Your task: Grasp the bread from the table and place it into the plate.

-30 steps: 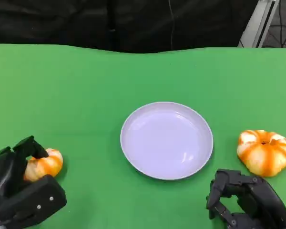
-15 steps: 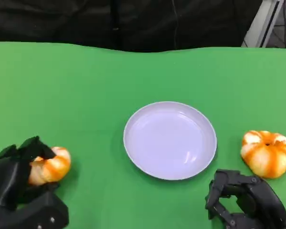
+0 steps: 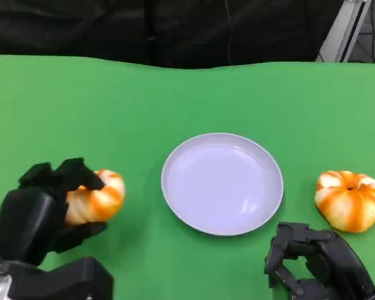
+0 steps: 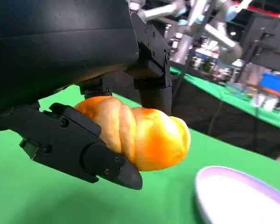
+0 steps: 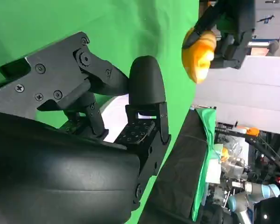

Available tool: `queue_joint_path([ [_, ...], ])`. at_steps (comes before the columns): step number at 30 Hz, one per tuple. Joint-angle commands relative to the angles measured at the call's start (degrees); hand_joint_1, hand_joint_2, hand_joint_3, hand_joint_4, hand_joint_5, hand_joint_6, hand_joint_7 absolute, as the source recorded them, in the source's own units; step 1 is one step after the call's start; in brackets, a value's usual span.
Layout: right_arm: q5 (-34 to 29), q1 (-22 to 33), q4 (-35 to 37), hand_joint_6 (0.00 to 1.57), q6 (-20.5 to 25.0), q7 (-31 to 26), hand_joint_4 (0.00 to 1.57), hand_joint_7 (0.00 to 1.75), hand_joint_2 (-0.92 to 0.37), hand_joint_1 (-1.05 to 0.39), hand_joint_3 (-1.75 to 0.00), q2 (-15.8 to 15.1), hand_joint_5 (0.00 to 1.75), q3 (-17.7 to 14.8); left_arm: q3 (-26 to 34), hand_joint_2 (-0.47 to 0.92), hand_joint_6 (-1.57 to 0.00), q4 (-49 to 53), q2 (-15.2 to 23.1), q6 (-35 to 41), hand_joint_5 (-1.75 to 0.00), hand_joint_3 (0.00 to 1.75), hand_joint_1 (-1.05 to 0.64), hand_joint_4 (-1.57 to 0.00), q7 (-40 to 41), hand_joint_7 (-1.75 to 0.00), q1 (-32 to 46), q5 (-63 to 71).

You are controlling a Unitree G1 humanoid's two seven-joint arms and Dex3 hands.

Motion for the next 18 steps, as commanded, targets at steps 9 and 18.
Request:
queue_joint_path([
  [9, -0.7, -0.1, 0.9, 0.84, -2.4, -1.0, 0.82, 1.29, -0.57, -0.11, -1.05, 0.9, 1.56, 0.4, -2.8, 0.81, -0.54, -2.2, -4.9, -0.4, -1.75, 0.00, -0.05, -0.56, -5.6, -1.63, -5.9, -0.4],
  [18, -1.4, -0.6, 1.2, 0.83, -2.6, -2.2, 0.81, 1.30, -0.58, -0.13, -1.05, 1.5, 1.57, 0.9, -6.7, 0.82, -0.55, 8.0, -8.2, -5.3, -1.75, 0.01, -0.07, -0.56, -8.8, -1.60, -14.3, -1.6],
])
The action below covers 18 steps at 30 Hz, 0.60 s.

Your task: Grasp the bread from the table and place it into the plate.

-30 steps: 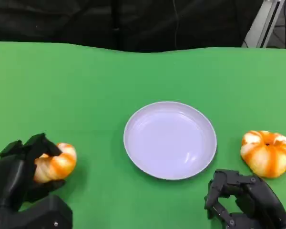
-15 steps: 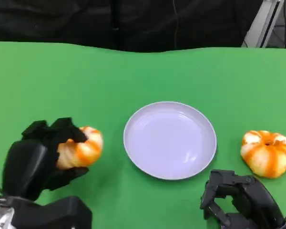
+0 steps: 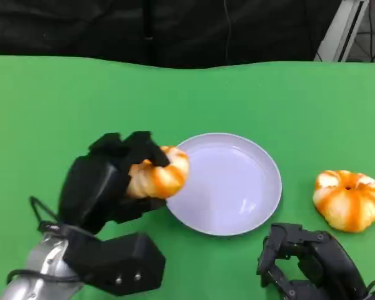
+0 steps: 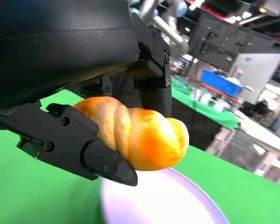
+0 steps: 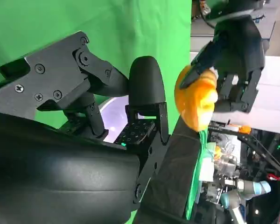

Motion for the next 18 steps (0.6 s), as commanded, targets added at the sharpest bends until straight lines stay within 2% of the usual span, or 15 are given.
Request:
queue_joint_path([
  [1, -1.1, -0.5, 0.4, 0.83, -0.6, -1.0, 0.81, 1.30, -0.58, -0.13, -1.05, -0.1, 1.57, 0.3, -1.5, 0.82, -0.55, 6.9, 0.0, -3.7, -1.75, 0.01, -0.07, -0.56, -1.8, -1.60, -4.4, -1.1],
  [7, -1.9, -0.7, 0.8, 0.84, -1.0, -1.8, 0.82, 1.27, -0.57, -0.15, -1.04, -0.1, 1.55, 0.7, -3.1, 0.82, -0.56, 13.0, -1.5, -6.4, -1.75, 0.00, -0.09, -0.54, -1.4, -1.58, -8.0, -0.6],
  [12, -1.4, -0.8, 1.3, 0.86, -1.3, -1.4, 0.84, 1.23, -0.56, -0.14, -1.06, 0.0, 1.52, 0.8, -4.2, 0.82, -0.59, 17.2, -3.5, -7.7, -1.75, 0.00, -0.08, -0.53, -1.8, -1.49, -10.8, -1.2],
  [16, -2.8, -0.5, 0.6, 0.86, -0.8, -2.9, 0.84, 1.24, -0.56, -0.14, -1.08, 0.3, 1.54, 1.2, -4.9, 0.82, -0.61, 24.6, -6.2, -10.3, -1.74, 0.00, -0.08, -0.52, -4.2, -1.45, -14.6, -3.6],
  [18, -3.0, -0.5, 0.7, 0.86, -0.8, -3.2, 0.83, 1.23, -0.56, -0.14, -1.08, 0.3, 1.55, 1.4, -5.3, 0.83, -0.63, 26.0, -6.6, -9.9, -1.68, 0.00, -0.10, -0.53, -5.0, -1.36, -15.7, -3.4],
])
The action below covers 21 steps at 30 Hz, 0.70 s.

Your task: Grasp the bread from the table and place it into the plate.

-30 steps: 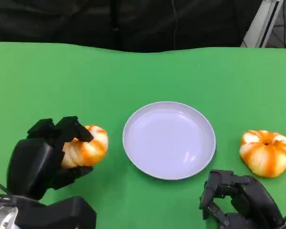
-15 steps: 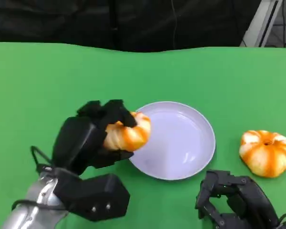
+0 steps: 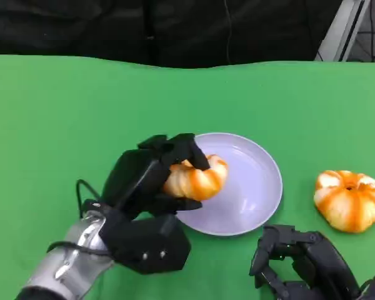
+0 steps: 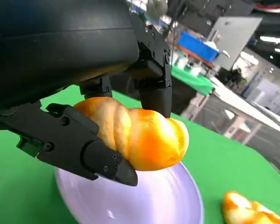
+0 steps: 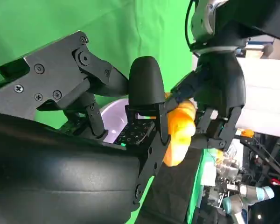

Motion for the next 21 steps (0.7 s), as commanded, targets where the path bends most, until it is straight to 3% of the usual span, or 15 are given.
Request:
queue_joint_path([
  [1, -0.8, 0.0, -0.1, 0.86, -0.4, -0.9, 0.83, 1.23, -0.56, -0.14, -1.08, -0.2, 1.55, 0.2, -0.7, 0.83, -0.64, 3.8, -0.7, 0.0, -1.67, 0.00, -0.10, -0.53, -2.6, -1.34, -3.4, -0.9],
  [7, -1.1, 0.3, -0.3, 0.86, 0.1, -1.0, 0.84, 1.23, -0.56, -0.14, -1.08, 0.0, 1.54, 0.7, -1.7, 0.82, -0.66, 7.3, -2.6, 0.5, -1.60, 0.00, -0.08, -0.55, -4.9, -1.28, -7.2, -0.9],
  [12, -0.8, 0.1, 0.7, 0.85, -0.7, -0.5, 0.83, 1.23, -0.56, -0.15, -1.05, 0.7, 1.54, 1.3, -3.0, 0.84, -0.60, 11.9, -3.1, -0.3, -1.69, 0.01, -0.10, -0.51, -5.3, -1.40, -10.4, -0.2],
  [16, -1.8, 0.1, 0.9, 0.86, -1.1, -1.3, 0.84, 1.22, -0.57, -0.15, -1.04, 1.0, 1.55, 1.6, -3.7, 0.83, -0.64, 14.5, -3.2, -0.3, -1.63, 0.00, -0.10, -0.54, -5.6, -1.33, -12.1, 0.1],
  [19, -2.3, -0.1, 1.4, 0.87, -1.8, -1.9, 0.84, 1.22, -0.57, -0.15, -1.04, 1.1, 1.56, 1.8, -3.7, 0.83, -0.74, 16.6, -3.4, 0.0, -1.40, 0.00, -0.11, -0.59, -7.7, -1.00, -13.5, -1.0],
  [20, -2.4, -0.2, 1.5, 0.87, -2.0, -2.0, 0.84, 1.22, -0.57, -0.15, -1.03, 1.1, 1.56, 1.8, -3.5, 0.84, -0.84, 17.2, -3.6, 0.0, -1.11, 0.00, -0.13, -0.63, -8.6, -0.64, -13.8, -1.5],
  [21, -2.4, -0.2, 1.5, 0.87, -2.0, -2.1, 0.84, 1.22, -0.57, -0.15, -1.03, 1.1, 1.56, 1.9, -3.3, 0.84, -0.93, 17.7, -3.6, 0.0, -0.98, 0.00, -0.13, -0.67, -9.5, -0.41, -14.2, -2.1],
])
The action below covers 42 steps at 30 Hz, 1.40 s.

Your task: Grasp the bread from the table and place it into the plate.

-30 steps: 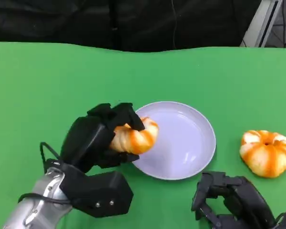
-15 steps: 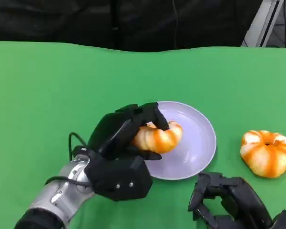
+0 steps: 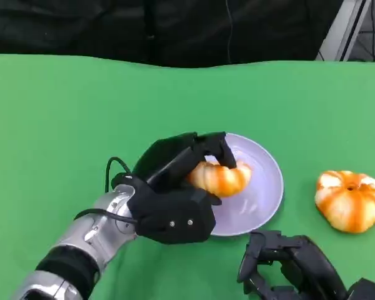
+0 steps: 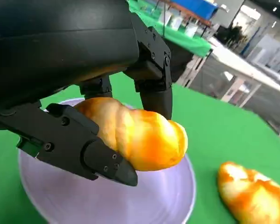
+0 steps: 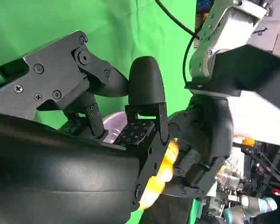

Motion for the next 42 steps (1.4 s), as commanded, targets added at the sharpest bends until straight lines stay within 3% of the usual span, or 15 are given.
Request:
queue_joint_path([
  [1, -0.2, -0.2, 0.5, 0.87, -1.3, -0.8, 0.84, 1.22, -0.57, -0.15, -1.02, -0.2, 1.55, -0.1, 0.8, 0.85, -0.96, 2.3, 0.1, 0.1, -0.80, 0.00, -0.15, -0.70, -3.7, -0.23, -2.5, -2.1],
  [2, -0.1, -0.2, 0.5, 0.87, -1.3, -0.8, 0.84, 1.21, -0.58, -0.15, -1.02, -0.2, 1.55, -0.2, 0.7, 0.86, -0.98, 2.8, 0.2, 0.2, -0.68, 0.00, -0.16, -0.73, -4.2, -0.13, -2.9, -2.1],
  [3, 0.0, -0.3, 0.5, 0.87, -1.3, -0.7, 0.83, 1.21, -0.58, -0.14, -1.02, -0.2, 1.55, -0.2, 0.6, 0.87, -0.89, 3.2, 0.2, 0.3, -0.38, 0.00, -0.23, -0.76, -4.6, -0.06, -3.1, -2.1],
  [4, 0.0, -0.3, 0.5, 0.87, -1.4, -0.8, 0.83, 1.21, -0.59, -0.14, -1.01, -0.2, 1.55, -0.2, 0.7, 0.88, -0.86, 3.6, 0.3, 0.4, -0.24, 0.00, -0.25, -0.79, -5.3, -0.03, -3.3, -2.3],
  [5, -0.1, -0.3, 0.4, 0.87, -1.5, -1.0, 0.83, 1.20, -0.59, -0.14, -1.01, -0.2, 1.55, -0.2, 0.7, 0.90, -0.78, 4.0, 0.3, 0.4, -0.13, 0.01, -0.32, -0.77, -6.0, -0.01, -3.5, -2.5],
  [7, -0.5, -0.2, 0.3, 0.87, -1.4, -1.5, 0.83, 1.20, -0.59, -0.15, -1.01, -0.1, 1.55, -0.2, 0.7, 0.91, -0.73, 4.5, 0.4, 0.6, -0.06, 0.01, -0.38, -0.75, -7.1, 0.00, -3.8, -2.8],
  [8, -0.7, -0.2, 0.2, 0.87, -1.4, -1.7, 0.83, 1.20, -0.59, -0.15, -1.01, -0.1, 1.54, -0.2, 0.6, 0.92, -0.63, 4.7, 0.5, 0.7, -0.04, 0.09, -0.58, -0.67, -7.5, 0.00, -3.9, -2.8],
  [12, -0.6, 0.0, -0.1, 0.87, -1.0, -1.7, 0.83, 1.19, -0.59, -0.14, -1.02, 0.1, 1.54, 0.1, 0.6, 0.92, -0.50, 4.7, 0.7, 1.8, -0.01, 0.29, -0.84, -0.55, -8.9, 0.00, -4.0, -3.0],
  [18, -0.7, -0.2, 0.2, 0.86, -1.6, -1.6, 0.82, 1.19, -0.58, -0.14, -1.03, 0.1, 1.55, 0.4, 1.6, 0.92, -0.30, 3.2, 0.7, 3.8, 0.00, 0.64, -0.96, -0.35, -13.1, 0.00, -3.7, -5.2],
  [25, -1.4, -0.4, 0.3, 0.86, -1.8, -2.5, 0.83, 1.20, -0.59, -0.14, -1.03, 0.2, 1.56, 0.2, 1.9, 0.92, -0.12, 0.7, 1.5, 4.7, 0.00, 0.87, -1.05, -0.11, -15.5, 0.00, -3.2, -6.1],
  [33, -0.7, -0.3, 0.5, 0.87, -1.5, -1.7, 0.83, 1.19, -0.59, -0.14, -1.03, 0.1, 1.56, 0.3, 6.8, 0.92, -0.08, -3.3, 0.7, 4.1, -0.02, 0.90, -1.05, -0.09, -18.3, -0.01, 0.9, -13.5],
  [42, -0.6, -0.3, 0.5, 0.87, -1.9, -1.5, 0.83, 1.21, -0.57, -0.13, -1.05, -0.3, 1.56, 0.1, 15.3, 0.92, -0.21, -5.4, -2.5, -1.9, -0.04, 0.68, -0.93, -0.23, -22.3, -0.03, 6.3, -27.1],
])
